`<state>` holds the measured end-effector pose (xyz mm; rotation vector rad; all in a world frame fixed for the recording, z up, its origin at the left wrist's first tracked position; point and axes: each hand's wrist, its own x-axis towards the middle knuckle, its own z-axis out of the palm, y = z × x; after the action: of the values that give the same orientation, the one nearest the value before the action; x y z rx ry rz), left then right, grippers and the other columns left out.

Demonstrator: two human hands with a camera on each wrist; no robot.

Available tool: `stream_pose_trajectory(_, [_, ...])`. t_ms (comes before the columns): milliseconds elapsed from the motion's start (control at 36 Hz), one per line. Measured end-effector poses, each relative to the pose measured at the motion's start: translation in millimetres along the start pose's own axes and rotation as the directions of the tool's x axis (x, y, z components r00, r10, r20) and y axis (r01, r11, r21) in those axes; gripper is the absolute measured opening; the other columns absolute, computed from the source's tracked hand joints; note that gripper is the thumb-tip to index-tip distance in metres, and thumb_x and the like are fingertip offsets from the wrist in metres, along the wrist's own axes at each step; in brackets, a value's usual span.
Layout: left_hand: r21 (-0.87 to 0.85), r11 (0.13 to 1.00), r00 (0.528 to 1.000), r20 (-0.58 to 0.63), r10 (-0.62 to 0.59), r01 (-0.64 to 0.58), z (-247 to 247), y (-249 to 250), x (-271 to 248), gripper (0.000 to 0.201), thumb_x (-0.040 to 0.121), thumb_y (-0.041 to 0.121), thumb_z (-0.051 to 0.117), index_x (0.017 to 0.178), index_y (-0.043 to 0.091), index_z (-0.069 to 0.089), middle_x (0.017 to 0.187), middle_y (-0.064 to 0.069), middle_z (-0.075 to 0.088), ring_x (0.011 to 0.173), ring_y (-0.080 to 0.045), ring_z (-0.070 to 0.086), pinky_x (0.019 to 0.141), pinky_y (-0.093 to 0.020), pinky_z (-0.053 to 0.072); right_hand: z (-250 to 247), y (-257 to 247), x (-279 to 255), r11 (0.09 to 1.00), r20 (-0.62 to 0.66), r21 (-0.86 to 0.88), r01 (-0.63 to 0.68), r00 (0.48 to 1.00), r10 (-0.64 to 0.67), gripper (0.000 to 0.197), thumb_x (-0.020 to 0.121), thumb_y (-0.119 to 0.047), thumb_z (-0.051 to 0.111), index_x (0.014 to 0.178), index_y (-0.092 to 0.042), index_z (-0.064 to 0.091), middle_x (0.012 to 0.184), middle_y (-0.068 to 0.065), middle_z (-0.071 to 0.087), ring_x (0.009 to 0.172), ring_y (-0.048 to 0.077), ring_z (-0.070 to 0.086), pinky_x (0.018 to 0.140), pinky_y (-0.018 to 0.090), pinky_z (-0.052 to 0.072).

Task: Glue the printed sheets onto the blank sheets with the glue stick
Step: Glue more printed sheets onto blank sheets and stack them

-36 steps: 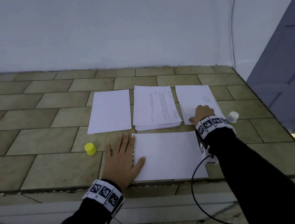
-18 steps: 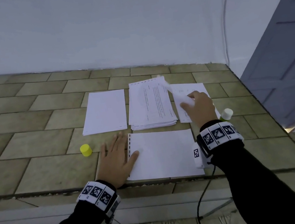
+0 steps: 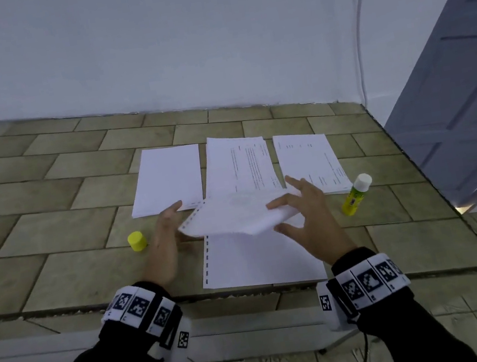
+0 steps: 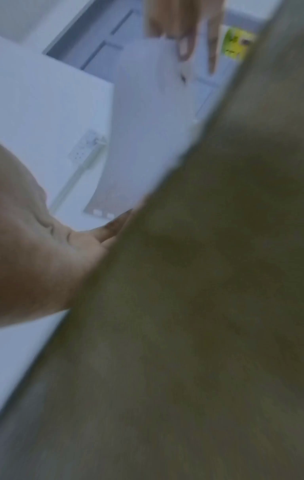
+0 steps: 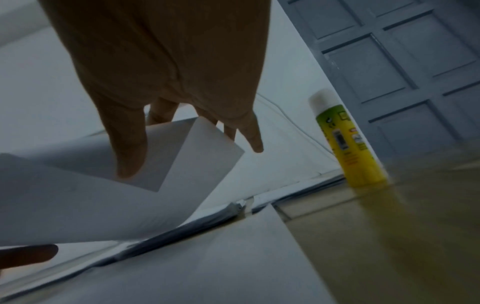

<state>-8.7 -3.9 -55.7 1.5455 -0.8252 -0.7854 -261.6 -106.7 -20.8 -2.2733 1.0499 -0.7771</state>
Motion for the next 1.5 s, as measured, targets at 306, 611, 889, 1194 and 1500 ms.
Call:
stream_pose_trajectory(306, [0.173,0.982,0.937,0.324,-0.135,0.082,-1.2,9.1,0.2,0.028,0.094,0.000,0.060,0.109,0.023,0.066,0.097,-0.012,0.073,0.093,-0.022,0.068,0.077,-0.024,0.056,-6.3,16.7,-27.6,0.968,0.162,0.209,-0.141,0.981,0.108,0.043,0.081,-0.003,0.073,0.109,-0.032,0.061,0.155,-0.011,0.014,0.146,0.008,0.014,0.109,0.019,0.030])
stream_pose_trajectory(611, [0.315,0.946,0.939,0.342,-0.041,-0.073,0.1,9.5,-2.1,0.026,0.095,0.008,0.060,0.116,0.023,0.065,0.093,0.006,0.068,0.090,0.001,0.064,0.078,-0.010,0.048,-26.0,31.0,-28.3,0.871,0.228,0.217,-0.441,0.890,0.394,0.022,0.089,-0.006,0.063,0.104,-0.021,0.066,0.095,-0.002,0.062,0.085,0.012,0.059,0.077,0.020,0.050])
stream_pose_trajectory(889, [0.485,0.847,0.928,0.373,0.024,-0.217,10.2,15.0,-5.4,0.032,0.089,0.002,0.067,0.117,0.017,0.064,0.060,0.016,0.043,0.056,0.006,0.049,0.057,-0.009,0.038,-20.5,27.8,-31.4,0.927,0.192,-0.141,-0.347,0.909,0.369,0.022,0.081,-0.013,0.073,0.100,-0.021,0.064,0.086,-0.004,0.059,0.071,0.001,0.050,0.062,-0.001,0.037])
stream_pose_trajectory(1194, [0.488,0.847,0.933,0.359,0.027,-0.212,10.3,8.4,-4.9,0.034,0.086,0.004,0.072,0.113,0.023,0.062,0.108,0.011,0.061,0.089,0.003,0.059,0.074,-0.003,0.045,-15.6,35.3,-29.5,0.930,0.228,-0.139,-0.341,0.902,0.365,0.030,0.076,-0.011,0.076,0.098,-0.025,0.060,0.102,0.006,0.059,0.087,0.019,0.058,0.073,0.021,0.047])
stream_pose_trajectory(1500, [0.525,0.832,0.943,0.333,-0.005,-0.181,7.9,4.1,-6.6,0.040,0.085,0.010,0.074,0.121,0.022,0.063,0.111,0.007,0.064,0.093,-0.005,0.062,0.079,-0.013,0.049,-17.9,43.3,-29.9,0.946,0.274,-0.097,-0.310,0.905,0.325,0.036,0.076,-0.011,0.078,0.103,-0.025,0.058,0.103,0.001,0.051,0.080,0.006,0.051,0.066,0.004,0.041])
